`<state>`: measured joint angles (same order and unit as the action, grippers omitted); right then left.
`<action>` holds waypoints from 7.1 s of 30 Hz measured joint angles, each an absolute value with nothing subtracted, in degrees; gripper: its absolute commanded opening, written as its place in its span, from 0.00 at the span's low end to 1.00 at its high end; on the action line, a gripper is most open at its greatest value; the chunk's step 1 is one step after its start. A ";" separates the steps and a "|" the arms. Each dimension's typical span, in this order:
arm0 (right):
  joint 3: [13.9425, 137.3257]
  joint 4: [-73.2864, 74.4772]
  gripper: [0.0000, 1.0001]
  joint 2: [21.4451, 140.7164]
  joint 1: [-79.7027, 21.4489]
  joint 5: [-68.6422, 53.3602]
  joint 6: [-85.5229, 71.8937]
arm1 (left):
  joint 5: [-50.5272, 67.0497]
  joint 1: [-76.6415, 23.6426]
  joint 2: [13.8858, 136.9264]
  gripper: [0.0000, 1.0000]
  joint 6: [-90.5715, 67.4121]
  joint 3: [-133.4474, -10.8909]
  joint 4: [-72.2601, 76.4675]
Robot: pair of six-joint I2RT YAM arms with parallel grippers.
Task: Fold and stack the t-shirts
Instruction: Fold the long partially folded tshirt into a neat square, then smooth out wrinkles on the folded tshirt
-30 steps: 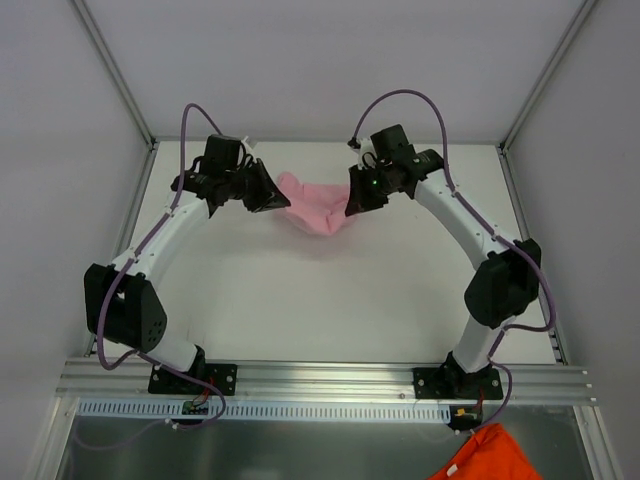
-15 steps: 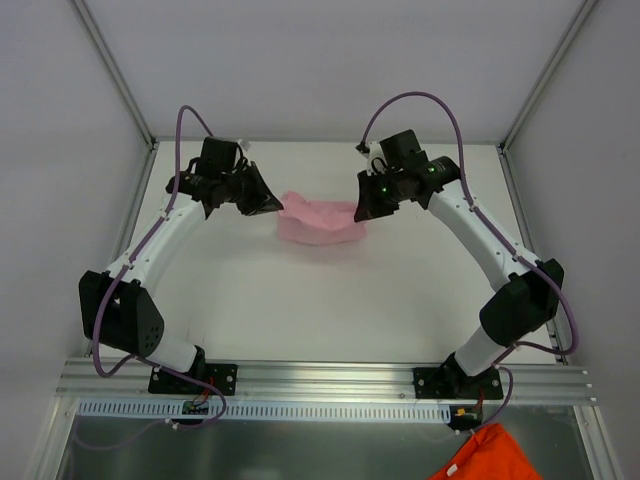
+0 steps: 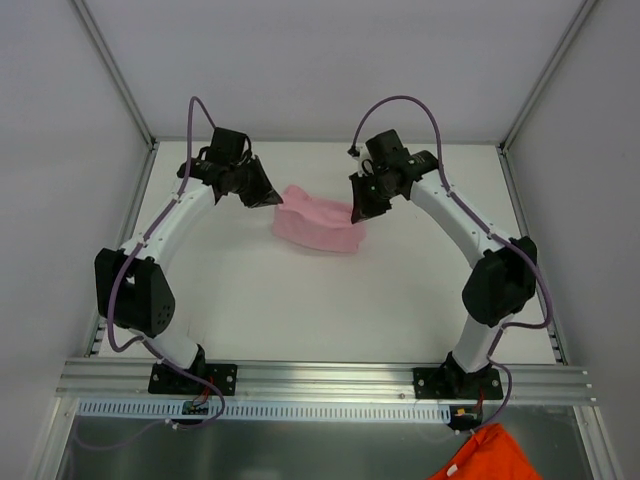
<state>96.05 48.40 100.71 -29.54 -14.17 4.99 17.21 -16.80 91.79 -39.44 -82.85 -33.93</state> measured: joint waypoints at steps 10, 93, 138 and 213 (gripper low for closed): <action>106.65 51.27 0.01 108.57 -28.62 -14.24 4.95 | 15.66 -16.38 99.66 0.00 -39.11 -92.18 -36.29; 94.52 42.72 0.01 107.74 -23.83 -16.99 2.33 | 31.14 -12.64 118.04 0.99 -36.75 -98.17 -24.69; 91.90 42.44 0.01 122.17 -24.14 -10.92 3.27 | 28.84 -12.64 131.31 0.99 -39.94 -104.33 -26.79; 77.21 57.54 0.02 64.20 -26.50 2.09 7.60 | 36.56 -24.91 121.51 0.99 -42.81 -83.92 -14.85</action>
<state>77.21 57.54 64.20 -26.50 2.09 7.60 36.56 -24.91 121.51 -42.81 -83.92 -14.85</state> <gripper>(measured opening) 0.028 0.987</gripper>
